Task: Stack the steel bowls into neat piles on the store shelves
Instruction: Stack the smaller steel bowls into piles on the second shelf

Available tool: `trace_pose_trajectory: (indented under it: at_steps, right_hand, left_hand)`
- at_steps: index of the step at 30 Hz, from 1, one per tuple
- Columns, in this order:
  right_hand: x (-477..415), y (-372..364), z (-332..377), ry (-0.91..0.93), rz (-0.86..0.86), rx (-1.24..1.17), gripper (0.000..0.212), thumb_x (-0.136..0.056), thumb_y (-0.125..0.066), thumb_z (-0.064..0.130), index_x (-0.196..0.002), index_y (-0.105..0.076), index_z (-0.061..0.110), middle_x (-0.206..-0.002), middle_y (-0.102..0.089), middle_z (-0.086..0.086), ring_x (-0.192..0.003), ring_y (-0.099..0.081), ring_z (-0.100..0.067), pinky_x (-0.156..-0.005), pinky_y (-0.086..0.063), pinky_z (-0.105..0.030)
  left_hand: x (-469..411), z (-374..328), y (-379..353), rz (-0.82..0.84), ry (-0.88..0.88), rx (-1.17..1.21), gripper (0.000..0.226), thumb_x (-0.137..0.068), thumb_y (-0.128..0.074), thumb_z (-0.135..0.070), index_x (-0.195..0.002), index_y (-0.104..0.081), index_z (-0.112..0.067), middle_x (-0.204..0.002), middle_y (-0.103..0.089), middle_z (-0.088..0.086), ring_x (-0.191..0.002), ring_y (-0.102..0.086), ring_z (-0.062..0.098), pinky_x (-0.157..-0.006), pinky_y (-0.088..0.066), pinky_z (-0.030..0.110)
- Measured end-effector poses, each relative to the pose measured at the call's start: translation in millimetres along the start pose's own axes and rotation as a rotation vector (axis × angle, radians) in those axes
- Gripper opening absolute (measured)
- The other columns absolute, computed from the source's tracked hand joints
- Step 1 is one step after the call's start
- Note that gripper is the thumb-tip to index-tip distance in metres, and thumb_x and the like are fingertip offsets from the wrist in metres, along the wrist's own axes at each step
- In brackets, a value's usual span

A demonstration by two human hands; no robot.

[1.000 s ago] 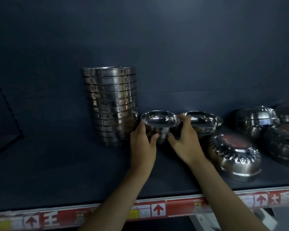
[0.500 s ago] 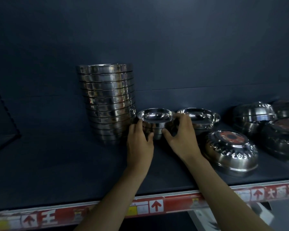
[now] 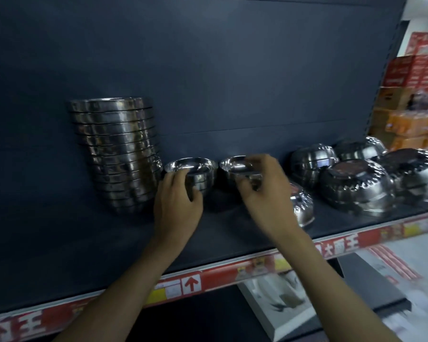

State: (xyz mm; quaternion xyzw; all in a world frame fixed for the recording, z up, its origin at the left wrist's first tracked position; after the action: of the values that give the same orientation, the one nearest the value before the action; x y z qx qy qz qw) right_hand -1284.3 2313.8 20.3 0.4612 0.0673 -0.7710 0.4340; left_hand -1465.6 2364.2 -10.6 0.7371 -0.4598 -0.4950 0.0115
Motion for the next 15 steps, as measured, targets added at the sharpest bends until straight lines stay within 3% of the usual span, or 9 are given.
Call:
trace_pose_trajectory:
  at_steps: [2,6,8,10,12,15]
  right_hand:
    - [5,32,-13,-0.043,-0.069,0.037,0.03,-0.083,-0.063,0.013,-0.112,-0.059,0.014,-0.108,-0.058,-0.002,-0.102,-0.06,-0.021,-0.09,-0.047,-0.031]
    - [16,76,-57,-0.264,-0.146,0.165,0.029,-0.087,-0.062,0.01,-0.116,-0.062,0.01,-0.113,-0.062,-0.008,-0.106,-0.059,-0.024,-0.092,-0.043,-0.029]
    - [21,87,-78,-0.402,-0.127,0.193,0.031,-0.089,-0.06,0.017,-0.119,-0.063,0.011,-0.115,-0.064,-0.008,-0.109,-0.059,-0.025,-0.092,-0.044,-0.033]
    - [26,92,-93,-0.516,-0.069,0.199,0.033,-0.091,-0.058,0.02,-0.121,-0.063,0.01,-0.116,-0.066,-0.01,-0.108,-0.059,-0.026,-0.086,-0.042,-0.031]
    - [31,92,-104,-0.607,0.009,0.171,0.031,-0.094,-0.055,0.02,-0.121,-0.063,0.006,-0.114,-0.067,-0.013,-0.106,-0.059,-0.025,-0.08,-0.036,-0.027]
    - [39,90,-113,-0.689,0.101,0.156,0.034,-0.099,-0.05,0.028,-0.124,-0.064,0.009,-0.12,-0.067,-0.012,-0.115,-0.057,-0.029,-0.083,-0.032,-0.026]
  left_hand:
    - [1,-20,-6,0.082,-0.026,0.095,0.039,-0.086,-0.063,-0.014,-0.125,-0.059,-0.013,-0.114,-0.061,0.004,-0.103,-0.06,0.022,-0.089,-0.051,0.037]
    - [11,-48,-41,0.54,0.155,0.281,0.04,-0.09,-0.064,-0.029,-0.129,-0.06,-0.017,-0.112,-0.064,0.001,-0.1,-0.063,0.017,-0.085,-0.047,0.027]
    - [20,-56,-60,0.704,0.21,0.339,0.045,-0.091,-0.064,-0.034,-0.132,-0.057,-0.018,-0.118,-0.063,0.003,-0.103,-0.064,0.022,-0.089,-0.051,0.034]
    - [27,-62,-74,0.768,0.219,0.382,0.041,-0.091,-0.064,-0.033,-0.129,-0.057,-0.018,-0.115,-0.064,0.005,-0.094,-0.066,0.024,-0.088,-0.054,0.04]
    - [31,-65,-82,0.8,0.26,0.455,0.025,-0.094,-0.062,-0.029,-0.116,-0.059,-0.019,-0.103,-0.068,0.007,-0.079,-0.064,0.021,-0.076,-0.054,0.036]
    - [32,-63,-89,0.792,0.295,0.472,0.015,-0.095,-0.059,-0.03,-0.104,-0.062,-0.019,-0.097,-0.072,0.018,-0.067,-0.062,0.02,-0.07,-0.054,0.036]
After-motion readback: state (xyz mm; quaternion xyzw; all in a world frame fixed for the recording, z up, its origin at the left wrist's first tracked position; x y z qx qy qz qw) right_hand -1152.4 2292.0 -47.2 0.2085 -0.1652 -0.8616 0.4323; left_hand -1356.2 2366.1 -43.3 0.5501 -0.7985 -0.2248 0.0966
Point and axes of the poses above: each hand's wrist, its own x-axis away from the middle knuckle, its own y-axis out of the back of the hand, z = x × y, the point moved 5 cm from there along -x, towards the middle knuckle
